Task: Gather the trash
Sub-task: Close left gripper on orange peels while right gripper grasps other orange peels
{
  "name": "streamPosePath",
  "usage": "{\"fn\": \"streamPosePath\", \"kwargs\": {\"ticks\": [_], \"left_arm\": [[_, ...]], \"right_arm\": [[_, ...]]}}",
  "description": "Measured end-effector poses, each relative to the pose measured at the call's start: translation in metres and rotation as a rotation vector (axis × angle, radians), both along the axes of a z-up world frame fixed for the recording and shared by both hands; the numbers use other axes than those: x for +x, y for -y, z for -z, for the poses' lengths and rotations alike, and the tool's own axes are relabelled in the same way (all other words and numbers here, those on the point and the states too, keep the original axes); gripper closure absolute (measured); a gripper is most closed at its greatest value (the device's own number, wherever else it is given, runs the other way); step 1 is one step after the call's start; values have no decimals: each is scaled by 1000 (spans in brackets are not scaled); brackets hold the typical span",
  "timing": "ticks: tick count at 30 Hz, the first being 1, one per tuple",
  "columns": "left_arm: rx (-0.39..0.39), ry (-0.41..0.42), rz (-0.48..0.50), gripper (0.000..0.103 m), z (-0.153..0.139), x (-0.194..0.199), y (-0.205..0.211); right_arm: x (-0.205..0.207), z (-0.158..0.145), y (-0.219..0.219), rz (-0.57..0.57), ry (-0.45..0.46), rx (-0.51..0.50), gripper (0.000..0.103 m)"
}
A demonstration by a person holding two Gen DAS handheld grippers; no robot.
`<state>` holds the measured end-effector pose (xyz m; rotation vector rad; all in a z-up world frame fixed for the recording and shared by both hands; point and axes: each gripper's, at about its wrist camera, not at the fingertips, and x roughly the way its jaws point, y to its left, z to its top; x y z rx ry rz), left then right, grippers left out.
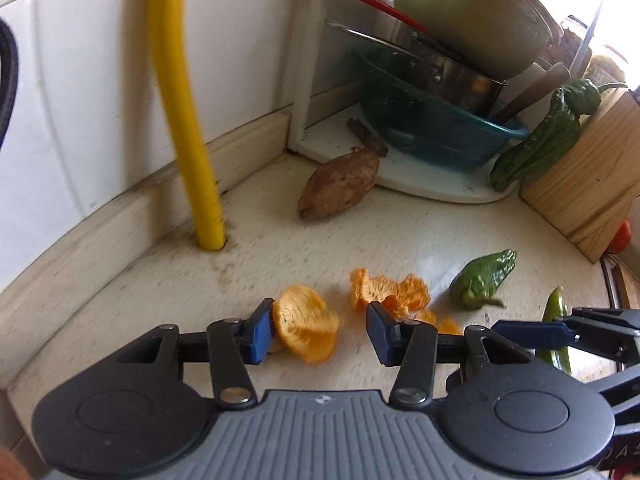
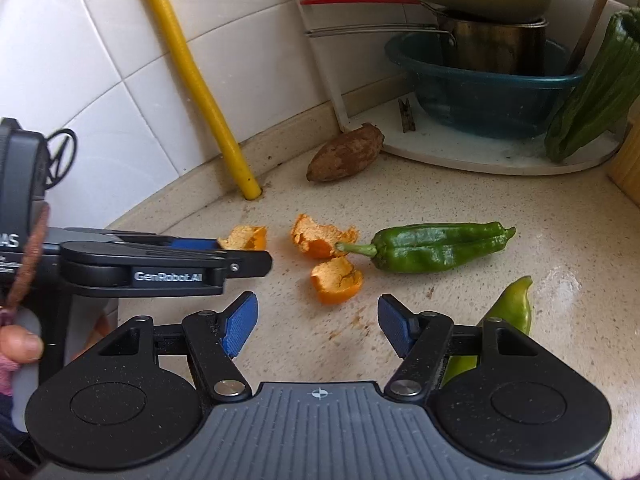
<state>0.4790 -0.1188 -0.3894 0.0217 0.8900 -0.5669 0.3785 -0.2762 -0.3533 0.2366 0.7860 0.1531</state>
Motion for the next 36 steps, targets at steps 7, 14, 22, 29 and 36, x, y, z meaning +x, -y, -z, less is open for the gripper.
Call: {"fn": "streamPosePath", "kwargs": {"ticks": [7, 14, 22, 29, 36], "left_arm": [[1, 15, 29, 81, 1, 5, 15], [-56, -24, 47, 88, 1, 10, 14], [-83, -68, 55, 89, 0, 3, -5], [-114, -108, 71, 89, 3, -1, -10], [-111, -115, 80, 90, 3, -3, -9]], "right_arm": [[6, 6, 12, 18, -19, 8, 30], [7, 10, 14, 24, -23, -9, 30], [16, 11, 8, -2, -11, -28, 30], [30, 14, -8, -69, 33, -118, 28], [38, 15, -17, -214, 79, -242, 25]]}}
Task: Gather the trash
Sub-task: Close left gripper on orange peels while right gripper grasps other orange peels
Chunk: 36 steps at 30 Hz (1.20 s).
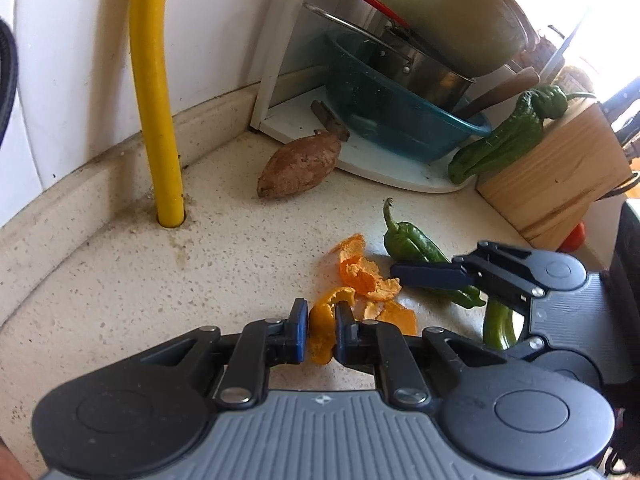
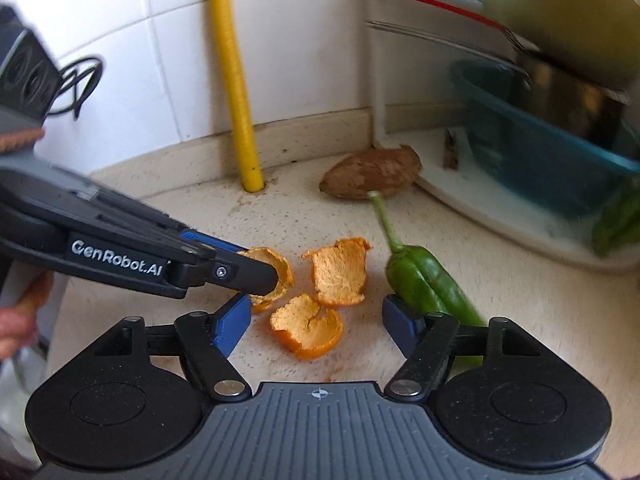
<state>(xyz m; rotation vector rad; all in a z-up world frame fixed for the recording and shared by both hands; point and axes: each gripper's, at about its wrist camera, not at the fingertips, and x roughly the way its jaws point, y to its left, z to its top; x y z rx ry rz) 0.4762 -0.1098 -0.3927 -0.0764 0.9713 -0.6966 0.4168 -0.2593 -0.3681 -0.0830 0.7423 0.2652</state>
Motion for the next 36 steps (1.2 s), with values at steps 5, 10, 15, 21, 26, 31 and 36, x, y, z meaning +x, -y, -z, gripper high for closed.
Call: {"fn": "streamPosePath", "kwargs": {"ticks": [5, 10, 15, 21, 26, 31, 36], "left_arm": [[-15, -34, 2, 90, 2, 6, -4], [-46, -68, 0, 90, 5, 12, -9], [-54, -74, 20, 90, 6, 15, -10], [-54, -87, 29, 90, 5, 15, -12], [-28, -87, 69, 90, 2, 5, -8], [-52, -111, 47, 90, 4, -2, -11], [-87, -120, 23, 91, 0, -14, -20]], "right_arm": [[3, 0, -2, -62, 6, -30, 25], [7, -3, -5, -159, -6, -90, 31], [23, -5, 0, -271, -53, -90, 31], [38, -5, 10, -323, -123, -50, 33], [21, -10, 2, -263, -136, -108, 69], [14, -12, 3, -211, -161, -81, 78], [6, -14, 6, -179, -178, -8, 82]]}}
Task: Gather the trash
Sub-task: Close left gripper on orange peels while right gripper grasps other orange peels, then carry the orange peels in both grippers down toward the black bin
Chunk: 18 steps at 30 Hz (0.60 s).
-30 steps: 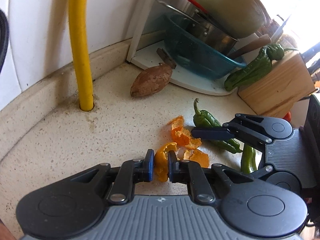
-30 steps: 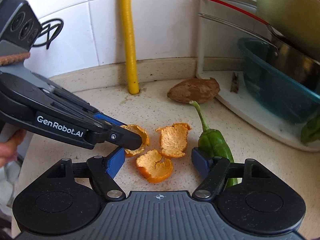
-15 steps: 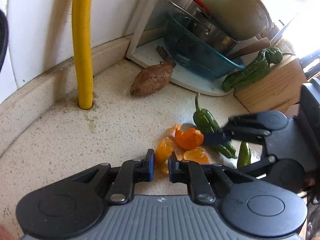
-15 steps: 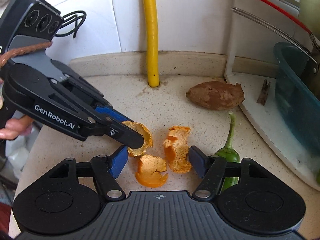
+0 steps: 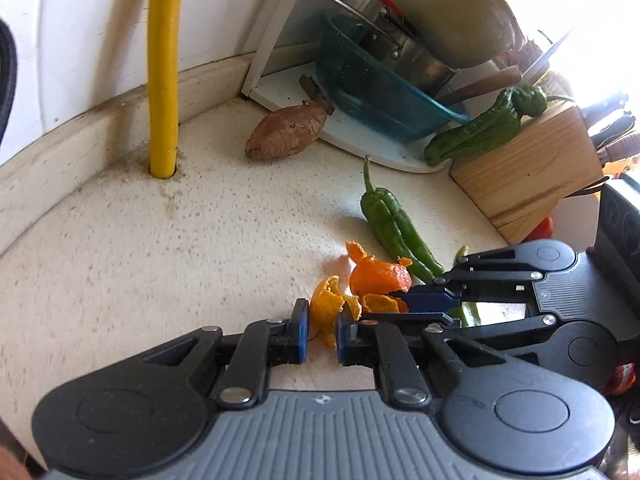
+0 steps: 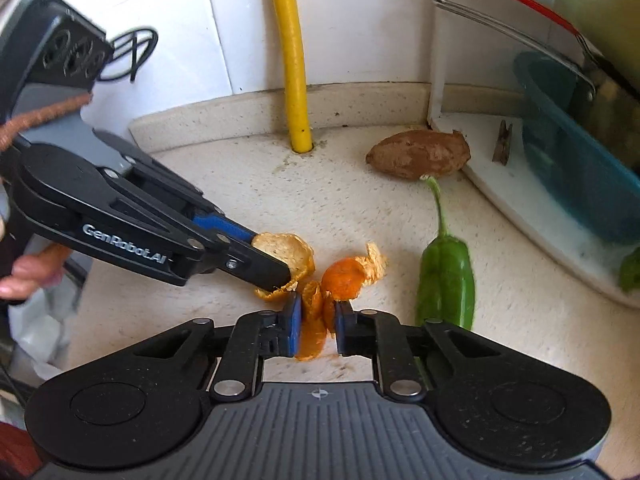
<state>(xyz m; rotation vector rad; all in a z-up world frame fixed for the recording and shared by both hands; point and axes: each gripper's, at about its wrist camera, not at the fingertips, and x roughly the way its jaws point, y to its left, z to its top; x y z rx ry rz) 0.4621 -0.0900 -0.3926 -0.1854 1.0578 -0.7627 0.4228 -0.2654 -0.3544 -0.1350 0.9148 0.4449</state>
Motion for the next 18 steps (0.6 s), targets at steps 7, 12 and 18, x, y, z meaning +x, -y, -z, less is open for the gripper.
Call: {"fn": "streamPosePath", "kwargs": {"ticks": [7, 12, 18], "left_arm": [[-46, 13, -37, 91, -16, -19, -19], [-73, 38, -61, 91, -28, -38, -34], [-74, 78, -136, 91, -44, -60, -65]], "right_arm": [[-20, -7, -1, 57, 4, 84, 82], [-35, -27, 2, 64, 33, 134, 82], [-47, -45, -11, 33, 53, 161, 82]]}}
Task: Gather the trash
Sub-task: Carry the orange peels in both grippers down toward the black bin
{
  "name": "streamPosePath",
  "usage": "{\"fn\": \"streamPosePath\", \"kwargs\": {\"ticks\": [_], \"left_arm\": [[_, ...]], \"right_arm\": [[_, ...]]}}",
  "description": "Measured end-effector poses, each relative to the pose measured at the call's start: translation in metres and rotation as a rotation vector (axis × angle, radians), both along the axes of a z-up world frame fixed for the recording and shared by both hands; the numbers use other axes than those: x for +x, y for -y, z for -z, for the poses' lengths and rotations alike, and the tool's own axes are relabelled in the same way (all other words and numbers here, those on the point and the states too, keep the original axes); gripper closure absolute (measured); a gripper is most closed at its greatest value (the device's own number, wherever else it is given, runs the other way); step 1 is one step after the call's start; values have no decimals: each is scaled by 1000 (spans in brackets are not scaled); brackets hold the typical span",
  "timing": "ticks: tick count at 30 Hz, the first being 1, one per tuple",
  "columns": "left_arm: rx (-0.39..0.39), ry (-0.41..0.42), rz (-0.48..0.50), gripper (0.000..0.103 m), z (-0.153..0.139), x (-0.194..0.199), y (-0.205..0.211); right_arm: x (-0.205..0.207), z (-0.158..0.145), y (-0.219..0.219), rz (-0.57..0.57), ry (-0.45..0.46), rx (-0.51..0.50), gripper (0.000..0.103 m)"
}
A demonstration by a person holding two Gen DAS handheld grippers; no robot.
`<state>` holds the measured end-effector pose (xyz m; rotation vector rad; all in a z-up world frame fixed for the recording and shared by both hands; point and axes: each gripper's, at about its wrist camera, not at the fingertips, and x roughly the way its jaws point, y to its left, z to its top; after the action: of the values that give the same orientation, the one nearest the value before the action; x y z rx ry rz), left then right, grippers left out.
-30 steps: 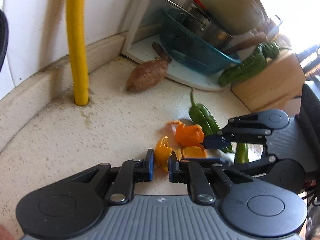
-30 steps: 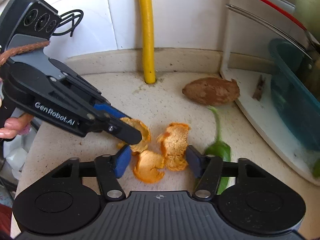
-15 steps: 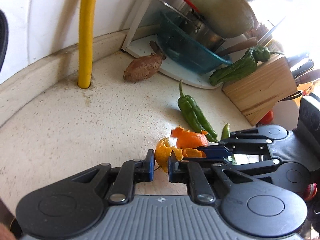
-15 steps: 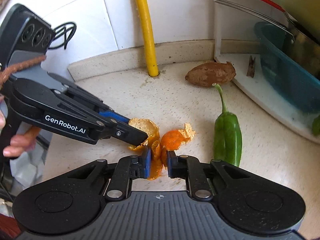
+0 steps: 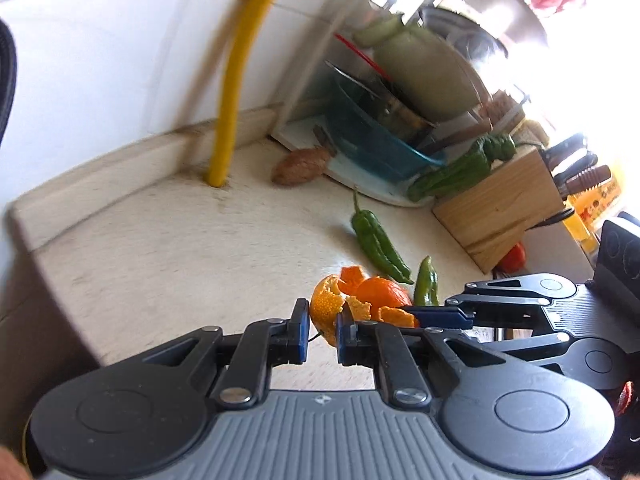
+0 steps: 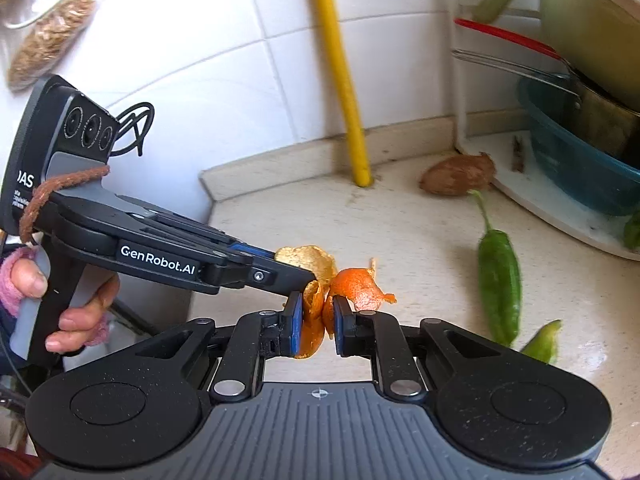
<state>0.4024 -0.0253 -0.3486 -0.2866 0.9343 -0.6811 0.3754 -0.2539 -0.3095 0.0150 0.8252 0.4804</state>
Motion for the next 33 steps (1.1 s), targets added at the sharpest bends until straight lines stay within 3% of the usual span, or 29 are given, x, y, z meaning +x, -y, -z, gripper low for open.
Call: {"fn": "streamPosePath", "kwargs": {"ticks": [13, 33], "left_arm": [[54, 64, -165, 91, -24, -58, -76], [82, 93, -249, 91, -32, -110, -142]], "right_arm": [[-26, -16, -68, -146, 57, 24, 82], [-69, -16, -160, -282, 65, 28, 82]]}}
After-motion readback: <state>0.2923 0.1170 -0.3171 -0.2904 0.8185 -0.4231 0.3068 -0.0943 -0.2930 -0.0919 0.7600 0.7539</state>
